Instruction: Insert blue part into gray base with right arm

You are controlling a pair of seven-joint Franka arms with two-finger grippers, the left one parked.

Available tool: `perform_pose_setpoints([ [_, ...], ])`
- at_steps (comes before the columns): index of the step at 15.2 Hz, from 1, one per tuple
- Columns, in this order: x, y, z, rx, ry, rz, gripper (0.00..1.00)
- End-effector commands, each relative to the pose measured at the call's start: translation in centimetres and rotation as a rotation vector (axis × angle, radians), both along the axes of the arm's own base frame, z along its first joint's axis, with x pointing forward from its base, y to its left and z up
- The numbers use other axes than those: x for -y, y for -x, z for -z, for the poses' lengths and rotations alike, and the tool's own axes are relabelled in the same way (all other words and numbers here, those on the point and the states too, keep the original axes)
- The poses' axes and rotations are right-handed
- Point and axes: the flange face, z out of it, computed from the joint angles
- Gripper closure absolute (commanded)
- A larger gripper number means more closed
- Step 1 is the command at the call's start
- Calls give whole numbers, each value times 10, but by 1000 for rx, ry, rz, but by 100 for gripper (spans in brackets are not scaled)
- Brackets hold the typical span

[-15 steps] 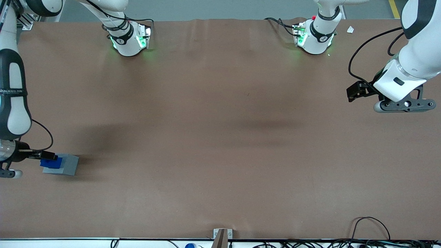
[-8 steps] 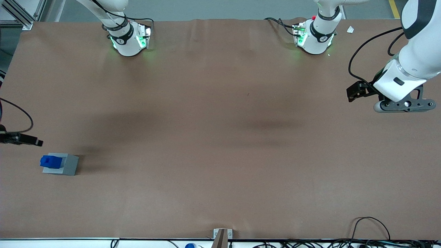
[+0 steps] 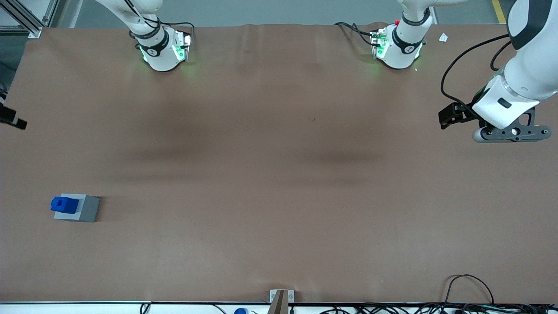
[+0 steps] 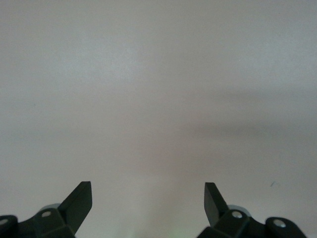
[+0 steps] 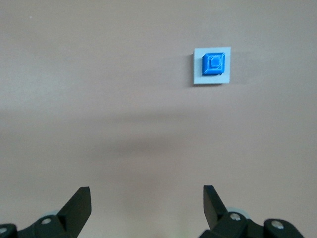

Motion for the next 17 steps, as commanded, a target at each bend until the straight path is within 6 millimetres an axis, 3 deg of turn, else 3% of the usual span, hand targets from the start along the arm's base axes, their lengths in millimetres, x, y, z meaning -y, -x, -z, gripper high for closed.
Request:
perform_pose_setpoints([
  [1, -49, 20, -19, -6, 9, 19, 0],
  [3, -82, 28, -35, 6, 64, -10, 0],
  [5, -101, 35, -46, 12, 85, -24, 0],
  [13, -126, 47, -52, 3, 115, -74, 0],
  [17, -130, 42, -52, 30, 119, -78, 0],
])
